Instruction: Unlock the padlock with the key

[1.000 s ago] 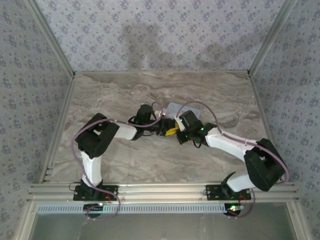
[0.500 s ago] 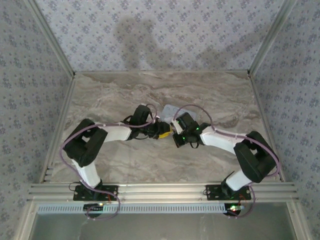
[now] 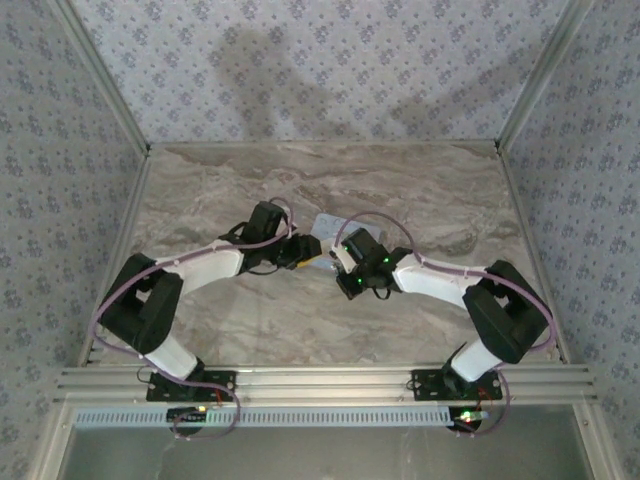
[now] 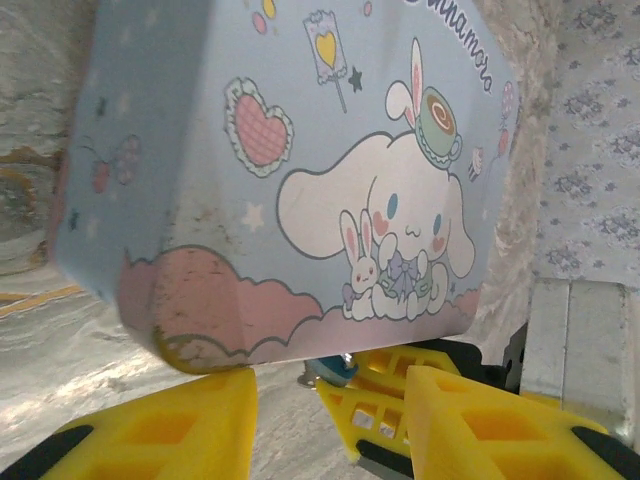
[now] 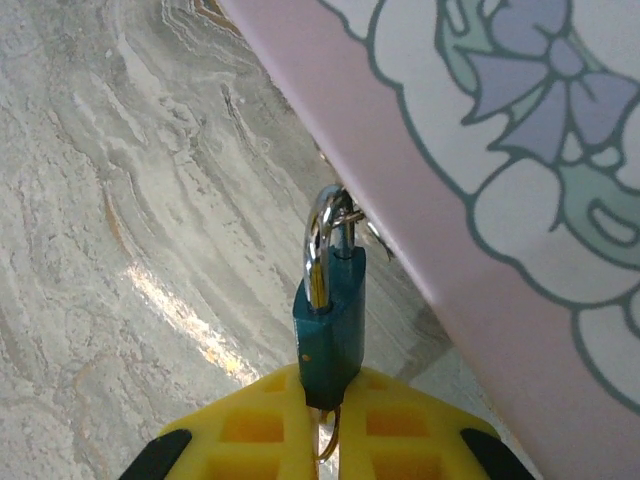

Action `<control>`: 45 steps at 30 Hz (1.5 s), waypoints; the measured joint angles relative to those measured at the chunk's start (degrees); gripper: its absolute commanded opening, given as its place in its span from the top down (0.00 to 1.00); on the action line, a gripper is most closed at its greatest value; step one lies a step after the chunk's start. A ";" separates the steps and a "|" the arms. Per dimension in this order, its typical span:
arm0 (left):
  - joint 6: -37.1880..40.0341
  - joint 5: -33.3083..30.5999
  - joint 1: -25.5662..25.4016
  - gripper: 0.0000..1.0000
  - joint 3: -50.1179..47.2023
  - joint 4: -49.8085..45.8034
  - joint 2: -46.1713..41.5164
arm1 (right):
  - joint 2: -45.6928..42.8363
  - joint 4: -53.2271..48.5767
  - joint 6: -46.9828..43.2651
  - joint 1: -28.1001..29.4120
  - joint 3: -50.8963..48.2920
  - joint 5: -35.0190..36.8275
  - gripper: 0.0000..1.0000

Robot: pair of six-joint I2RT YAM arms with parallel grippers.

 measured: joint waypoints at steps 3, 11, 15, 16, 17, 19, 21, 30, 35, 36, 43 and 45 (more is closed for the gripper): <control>0.26 -0.50 0.11 0.57 0.00 -0.48 -0.35 | -0.68 -0.39 -0.13 0.00 -0.09 0.07 0.97; -0.94 -0.55 -1.53 0.55 -2.95 2.93 -0.74 | -3.13 -1.97 -0.42 1.88 -0.55 1.40 1.00; -3.56 -0.81 -5.33 0.55 -5.18 5.97 -0.70 | -3.13 -1.88 -0.85 4.24 -0.57 2.69 1.00; -4.22 -1.36 -6.12 0.55 -5.40 6.27 -0.66 | -3.13 -1.81 -0.90 4.74 -0.57 3.15 1.00; -4.70 -1.81 -6.88 0.55 -5.64 6.45 -0.57 | -3.19 -1.68 -0.85 5.14 -0.57 3.80 1.00; -5.57 -2.80 -7.91 0.56 -5.68 6.67 -0.04 | -3.19 -1.22 -0.85 5.81 -0.59 5.11 1.00; -6.54 -3.45 -8.59 0.57 -5.68 7.26 0.74 | -3.15 -0.98 -0.83 6.60 -0.59 6.82 1.00; -10.25 -5.53 -10.69 0.80 -5.79 9.64 3.91 | -2.99 2.43 0.33 9.75 -1.57 12.15 0.99; -11.21 -5.55 -10.69 0.96 -5.79 12.55 5.44 | -3.04 4.59 0.98 9.99 -2.93 13.84 0.96; -11.32 -5.64 -10.69 0.99 -5.79 13.18 5.66 | -3.15 4.98 1.03 9.99 -3.21 14.34 0.93; -11.21 -6.19 -10.80 1.00 -5.77 16.55 7.13 | -5.40 5.51 1.16 10.34 -4.26 13.31 0.65; -11.23 -6.32 -10.78 1.00 -5.77 17.18 7.37 | -6.99 5.55 1.44 10.19 -4.85 12.37 0.63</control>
